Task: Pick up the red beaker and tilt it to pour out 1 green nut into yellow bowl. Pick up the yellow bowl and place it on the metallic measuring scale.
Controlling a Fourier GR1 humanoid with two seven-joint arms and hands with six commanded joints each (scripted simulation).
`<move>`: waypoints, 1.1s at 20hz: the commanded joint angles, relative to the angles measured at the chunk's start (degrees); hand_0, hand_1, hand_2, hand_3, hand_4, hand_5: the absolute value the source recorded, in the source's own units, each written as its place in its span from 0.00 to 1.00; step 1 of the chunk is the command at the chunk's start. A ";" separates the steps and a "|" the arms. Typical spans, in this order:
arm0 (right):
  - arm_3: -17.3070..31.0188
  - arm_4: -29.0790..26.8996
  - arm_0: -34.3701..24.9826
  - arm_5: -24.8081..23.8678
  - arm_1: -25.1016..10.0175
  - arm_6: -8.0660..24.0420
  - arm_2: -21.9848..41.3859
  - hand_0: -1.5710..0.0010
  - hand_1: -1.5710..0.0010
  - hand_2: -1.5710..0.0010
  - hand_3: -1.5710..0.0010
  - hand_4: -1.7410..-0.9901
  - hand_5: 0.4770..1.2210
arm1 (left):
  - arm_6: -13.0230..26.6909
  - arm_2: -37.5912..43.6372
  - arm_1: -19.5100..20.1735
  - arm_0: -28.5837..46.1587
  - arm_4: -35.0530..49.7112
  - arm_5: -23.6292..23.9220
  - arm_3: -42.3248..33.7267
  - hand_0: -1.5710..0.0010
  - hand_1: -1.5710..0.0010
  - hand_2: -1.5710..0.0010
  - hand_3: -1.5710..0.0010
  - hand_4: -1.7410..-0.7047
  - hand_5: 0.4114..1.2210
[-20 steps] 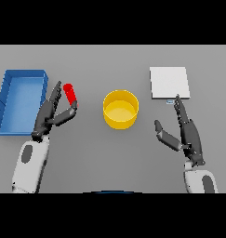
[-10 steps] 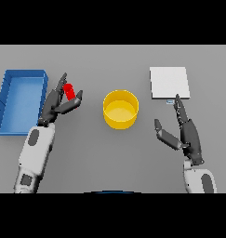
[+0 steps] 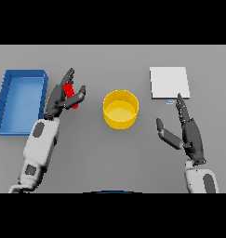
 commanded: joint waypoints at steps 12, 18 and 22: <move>1.94 -0.16 -1.55 0.41 -0.18 -1.02 -0.26 1.00 1.00 1.00 1.00 0.60 0.27 | -4.40 0.80 -2.24 -2.02 -1.49 6.37 2.69 0.08 0.07 0.07 0.07 0.12 0.87; 1.57 1.21 -0.98 -0.05 0.05 -1.71 0.58 1.00 1.00 1.00 1.00 0.65 0.26 | -2.68 -2.17 -0.47 -1.98 -1.28 8.34 -4.54 0.02 0.02 0.02 0.02 0.03 0.85; 1.33 2.66 -1.03 -0.96 -0.14 -1.54 0.83 1.00 1.00 1.00 1.00 0.66 0.28 | 3.31 -9.05 3.17 -3.76 -7.10 7.19 -9.00 0.01 0.01 0.01 0.01 0.01 0.87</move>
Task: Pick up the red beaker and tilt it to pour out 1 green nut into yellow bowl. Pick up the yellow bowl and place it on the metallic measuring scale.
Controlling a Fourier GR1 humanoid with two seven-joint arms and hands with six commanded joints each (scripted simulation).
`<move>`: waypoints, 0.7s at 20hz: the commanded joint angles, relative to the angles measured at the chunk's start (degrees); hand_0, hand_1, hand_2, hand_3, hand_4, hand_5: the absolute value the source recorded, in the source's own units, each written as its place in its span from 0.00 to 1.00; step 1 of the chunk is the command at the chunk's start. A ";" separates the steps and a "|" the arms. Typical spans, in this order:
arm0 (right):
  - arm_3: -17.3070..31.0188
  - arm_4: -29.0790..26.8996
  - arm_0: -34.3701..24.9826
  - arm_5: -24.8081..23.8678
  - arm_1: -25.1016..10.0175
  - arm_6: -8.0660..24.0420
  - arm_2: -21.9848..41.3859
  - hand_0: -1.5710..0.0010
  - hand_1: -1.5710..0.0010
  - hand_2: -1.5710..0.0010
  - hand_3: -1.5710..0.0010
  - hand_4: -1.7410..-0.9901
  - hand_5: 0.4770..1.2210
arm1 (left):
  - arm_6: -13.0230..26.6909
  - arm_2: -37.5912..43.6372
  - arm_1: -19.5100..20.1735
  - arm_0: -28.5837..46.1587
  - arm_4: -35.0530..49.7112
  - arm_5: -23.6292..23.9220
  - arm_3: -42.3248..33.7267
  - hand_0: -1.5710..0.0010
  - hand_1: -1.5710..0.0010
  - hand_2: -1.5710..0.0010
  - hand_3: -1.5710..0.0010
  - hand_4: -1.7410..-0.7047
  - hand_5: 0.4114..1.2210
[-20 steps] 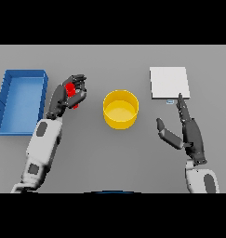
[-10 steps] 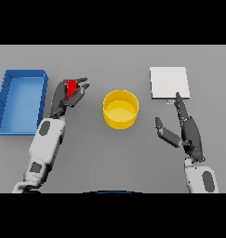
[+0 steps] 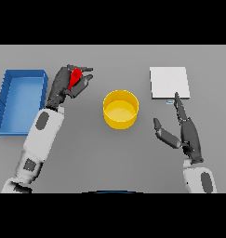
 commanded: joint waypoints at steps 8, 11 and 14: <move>-2.14 0.50 1.14 0.27 -0.23 2.06 0.59 1.00 1.00 1.00 1.00 0.66 0.31 | 6.18 -10.74 5.67 -1.82 -8.23 -4.20 -3.62 0.00 0.00 0.00 0.00 0.01 0.87; -1.25 0.97 0.46 -0.02 0.12 1.76 0.82 1.00 1.00 1.00 1.00 0.64 0.33 | 7.48 -16.95 8.41 -5.52 -15.59 -4.82 -2.03 0.00 0.00 0.00 0.00 0.00 0.88; -0.95 0.16 0.50 0.54 0.16 1.27 0.62 1.00 1.00 1.00 1.00 0.63 0.33 | 7.51 -23.85 10.66 -9.69 -23.17 -6.61 0.64 0.00 0.00 0.00 0.00 0.00 0.91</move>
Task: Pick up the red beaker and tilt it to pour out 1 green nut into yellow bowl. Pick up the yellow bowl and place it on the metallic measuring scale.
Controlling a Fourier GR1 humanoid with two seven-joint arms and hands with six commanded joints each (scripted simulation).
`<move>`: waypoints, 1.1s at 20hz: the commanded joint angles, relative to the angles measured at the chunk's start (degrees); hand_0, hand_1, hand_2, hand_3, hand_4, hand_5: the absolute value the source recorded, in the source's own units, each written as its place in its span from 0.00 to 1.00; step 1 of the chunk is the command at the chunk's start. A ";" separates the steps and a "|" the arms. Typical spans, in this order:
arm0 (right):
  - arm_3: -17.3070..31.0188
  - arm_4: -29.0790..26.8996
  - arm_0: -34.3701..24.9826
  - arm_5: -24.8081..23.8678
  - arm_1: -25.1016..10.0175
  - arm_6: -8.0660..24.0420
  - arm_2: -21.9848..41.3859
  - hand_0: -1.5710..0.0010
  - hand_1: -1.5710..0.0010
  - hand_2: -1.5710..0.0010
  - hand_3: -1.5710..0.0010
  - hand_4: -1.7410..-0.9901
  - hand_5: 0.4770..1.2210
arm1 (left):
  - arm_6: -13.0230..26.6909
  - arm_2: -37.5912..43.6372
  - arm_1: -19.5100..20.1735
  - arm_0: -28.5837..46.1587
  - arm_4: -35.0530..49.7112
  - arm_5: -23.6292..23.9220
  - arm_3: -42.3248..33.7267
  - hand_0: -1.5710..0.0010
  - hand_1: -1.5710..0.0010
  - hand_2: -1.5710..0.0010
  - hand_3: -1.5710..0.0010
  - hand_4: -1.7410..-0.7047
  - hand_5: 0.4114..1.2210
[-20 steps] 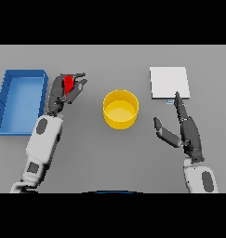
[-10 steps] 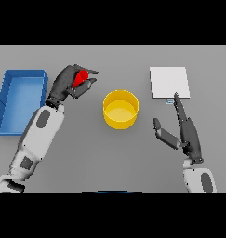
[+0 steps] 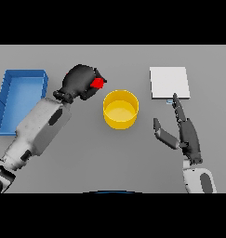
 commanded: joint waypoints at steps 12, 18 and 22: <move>0.20 -0.47 0.72 -1.27 1.55 -0.90 -0.36 1.00 1.00 1.00 1.00 0.69 0.24 | -4.69 -19.15 0.18 -17.92 -14.49 -13.28 11.72 0.00 0.00 0.00 0.00 0.05 0.99; 0.96 0.92 -0.48 -2.05 1.14 -0.63 -0.38 1.00 1.00 1.00 1.00 0.73 0.23 | -5.49 -27.71 -0.41 -23.95 -19.24 -17.53 15.10 0.00 0.00 0.00 0.00 0.01 1.00; -0.20 1.21 0.38 -2.62 1.61 -0.67 -0.14 1.00 1.00 1.00 1.00 0.75 0.21 | -7.72 -33.53 -1.84 -26.93 -22.60 -15.98 18.06 0.00 0.00 0.00 0.00 0.01 1.00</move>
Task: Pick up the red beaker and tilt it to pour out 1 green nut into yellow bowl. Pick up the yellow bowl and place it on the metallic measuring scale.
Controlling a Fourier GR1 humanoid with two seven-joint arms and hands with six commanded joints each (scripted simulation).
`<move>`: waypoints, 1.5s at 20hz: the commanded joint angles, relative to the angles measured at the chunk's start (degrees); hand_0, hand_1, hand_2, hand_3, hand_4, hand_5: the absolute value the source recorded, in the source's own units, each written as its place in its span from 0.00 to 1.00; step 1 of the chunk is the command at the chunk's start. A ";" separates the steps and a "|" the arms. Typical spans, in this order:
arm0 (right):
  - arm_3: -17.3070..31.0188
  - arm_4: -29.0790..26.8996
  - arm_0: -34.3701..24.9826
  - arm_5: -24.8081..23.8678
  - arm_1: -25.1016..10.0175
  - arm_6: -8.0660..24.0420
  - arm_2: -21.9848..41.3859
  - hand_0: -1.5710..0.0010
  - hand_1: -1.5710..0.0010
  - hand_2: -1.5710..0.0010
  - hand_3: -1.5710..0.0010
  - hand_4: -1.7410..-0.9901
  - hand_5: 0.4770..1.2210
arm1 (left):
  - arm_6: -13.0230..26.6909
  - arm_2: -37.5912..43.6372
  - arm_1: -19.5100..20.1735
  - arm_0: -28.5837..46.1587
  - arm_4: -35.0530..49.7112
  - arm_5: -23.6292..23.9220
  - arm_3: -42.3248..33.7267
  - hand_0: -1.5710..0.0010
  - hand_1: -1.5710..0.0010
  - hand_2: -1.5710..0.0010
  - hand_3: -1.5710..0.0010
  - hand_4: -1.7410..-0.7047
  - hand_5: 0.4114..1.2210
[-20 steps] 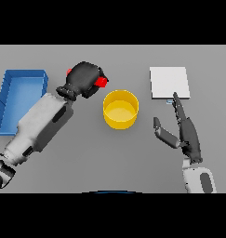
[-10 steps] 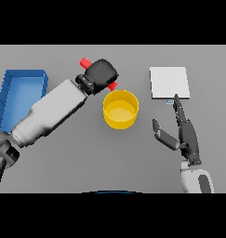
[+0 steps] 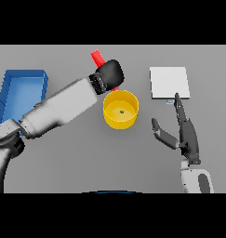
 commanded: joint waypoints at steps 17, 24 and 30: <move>-0.26 0.43 -0.34 -0.48 -0.09 0.60 -0.15 1.00 1.00 1.00 1.00 0.78 0.21 | -4.14 -16.58 -2.96 -12.01 -7.78 1.51 3.95 0.00 0.00 0.00 0.00 0.02 1.00; 0.64 1.21 -0.40 -0.09 0.09 -1.22 0.84 1.00 1.00 1.00 1.00 0.77 0.25 | -3.48 -11.00 1.64 -24.55 -2.64 6.76 15.46 0.00 0.00 0.00 0.20 0.01 1.00; 1.83 3.00 -1.55 -1.26 -0.29 -0.60 0.96 1.00 1.00 1.00 1.00 0.80 0.22 | 2.38 9.52 7.27 -28.71 19.38 8.24 29.36 0.00 0.00 0.00 0.09 0.01 1.00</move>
